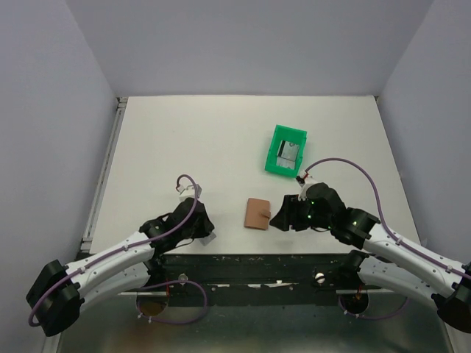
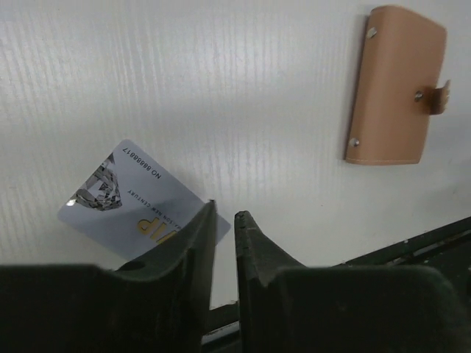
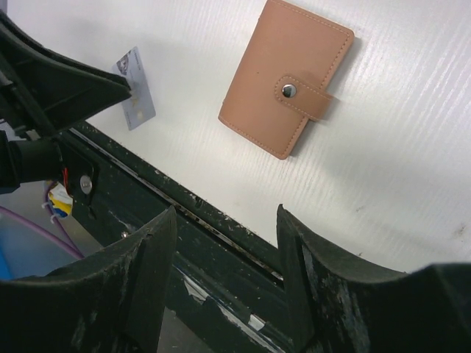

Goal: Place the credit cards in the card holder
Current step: Place the card holder at the center of the board, then move the credit card to the corner of the board.

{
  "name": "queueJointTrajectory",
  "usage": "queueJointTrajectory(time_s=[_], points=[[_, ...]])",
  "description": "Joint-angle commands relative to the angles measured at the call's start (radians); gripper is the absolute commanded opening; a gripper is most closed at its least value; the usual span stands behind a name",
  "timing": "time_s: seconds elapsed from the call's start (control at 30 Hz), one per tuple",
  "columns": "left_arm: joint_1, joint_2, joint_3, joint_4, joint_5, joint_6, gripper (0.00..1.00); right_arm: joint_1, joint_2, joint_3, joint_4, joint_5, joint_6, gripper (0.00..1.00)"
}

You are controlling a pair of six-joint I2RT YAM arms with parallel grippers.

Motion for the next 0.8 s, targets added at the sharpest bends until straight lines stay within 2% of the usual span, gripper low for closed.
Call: queueJointTrajectory(time_s=[0.0, 0.1, 0.23, 0.5, 0.77], points=[[-0.003, -0.052, 0.111, -0.109, -0.115, 0.050, 0.38, 0.005, -0.005, -0.016, 0.009, 0.012, 0.007, 0.64], [0.019, 0.002, 0.151, -0.107, -0.154, 0.093, 0.50, 0.006, -0.012, -0.018, 0.006, 0.010, 0.007, 0.65], [0.057, 0.128, 0.196, -0.110, -0.175, 0.113, 0.52, 0.006, -0.028, -0.016, -0.011, 0.018, 0.006, 0.65], [0.073, 0.278, 0.204, -0.115, -0.255, 0.074, 0.53, 0.005, -0.044, -0.027, -0.022, 0.024, 0.001, 0.65], [0.074, 0.307, 0.185, -0.095, -0.273, 0.076, 0.53, 0.008, -0.019, -0.024, -0.011, 0.019, -0.008, 0.65]])
